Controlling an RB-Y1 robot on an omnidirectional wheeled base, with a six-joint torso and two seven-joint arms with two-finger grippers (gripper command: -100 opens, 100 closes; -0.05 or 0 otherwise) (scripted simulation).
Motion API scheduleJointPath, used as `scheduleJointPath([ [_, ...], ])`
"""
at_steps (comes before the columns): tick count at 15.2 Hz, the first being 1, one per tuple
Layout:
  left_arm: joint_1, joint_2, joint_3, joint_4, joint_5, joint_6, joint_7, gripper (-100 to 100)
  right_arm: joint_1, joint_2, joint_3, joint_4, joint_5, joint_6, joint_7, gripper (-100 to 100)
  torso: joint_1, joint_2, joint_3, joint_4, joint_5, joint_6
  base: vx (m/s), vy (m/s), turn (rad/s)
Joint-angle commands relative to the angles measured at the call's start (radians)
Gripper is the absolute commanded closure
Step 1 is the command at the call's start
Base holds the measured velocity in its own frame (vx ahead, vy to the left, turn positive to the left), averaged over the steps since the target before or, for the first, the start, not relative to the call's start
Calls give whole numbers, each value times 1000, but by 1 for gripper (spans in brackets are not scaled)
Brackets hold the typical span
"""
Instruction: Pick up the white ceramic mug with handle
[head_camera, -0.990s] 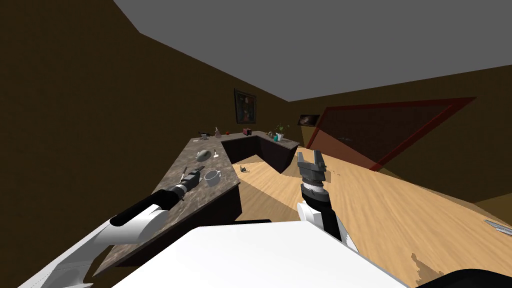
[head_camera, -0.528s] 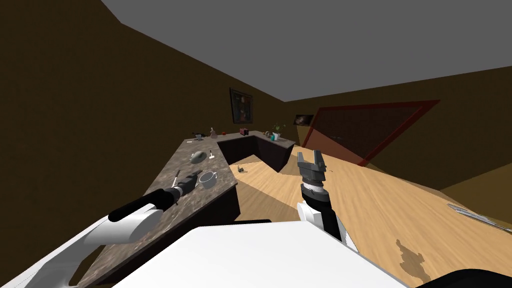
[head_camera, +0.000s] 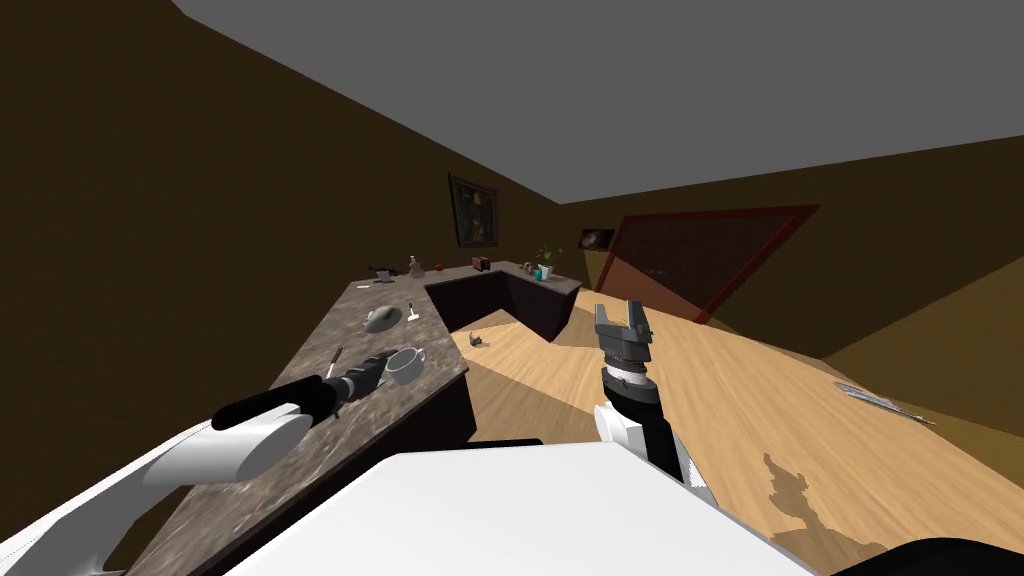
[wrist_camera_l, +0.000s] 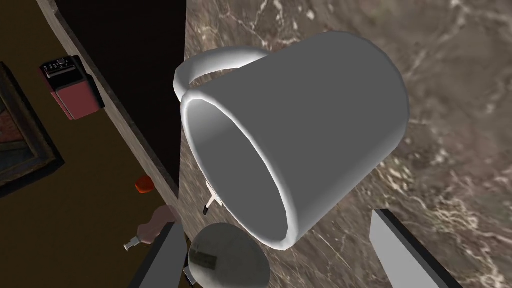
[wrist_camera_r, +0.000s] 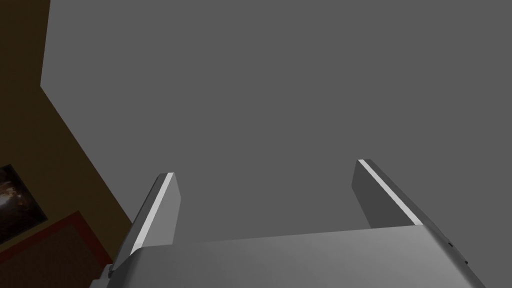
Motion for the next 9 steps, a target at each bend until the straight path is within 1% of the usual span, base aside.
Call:
scheduleJointPath([
  [1,0,24,6,15,27,50,-1,-100,0,0,0,0,0,0,0,0,0,0,0,0,0,0,1,-12,-163],
  [2,0,24,6,15,27,59,-1,-100,0,0,0,0,0,0,0,0,0,0,0,0,0,0,0,-6,-66],
  [3,2,60,18,34,66,90,-3,-100,0,0,0,0,0,0,0,0,0,0,0,0,0,-1,0,-13,-166],
  [4,2,60,18,34,66,112,-3,-100,0,0,0,0,0,0,0,0,0,0,0,0,0,0,1,-12,-167],
  [5,2,60,18,34,66,121,-3,-100,0,0,0,0,0,0,0,0,0,0,0,0,0,0,2,-5,-48],
  [6,5,96,29,53,104,149,-4,-100,0,0,0,0,0,0,0,0,0,0,0,0,0,-1,3,-14,-160],
  [7,5,96,29,53,104,170,-4,-100,0,0,0,0,0,0,0,0,0,0,0,0,0,0,3,-13,-164],
  [8,5,96,29,53,104,181,-4,-100,0,0,0,0,0,0,0,0,0,0,0,0,0,0,2,-6,-40],
  [9,7,130,39,71,142,211,-5,-100,0,0,0,0,0,0,0,0,0,0,0,0,0,-1,4,-13,-135],
])
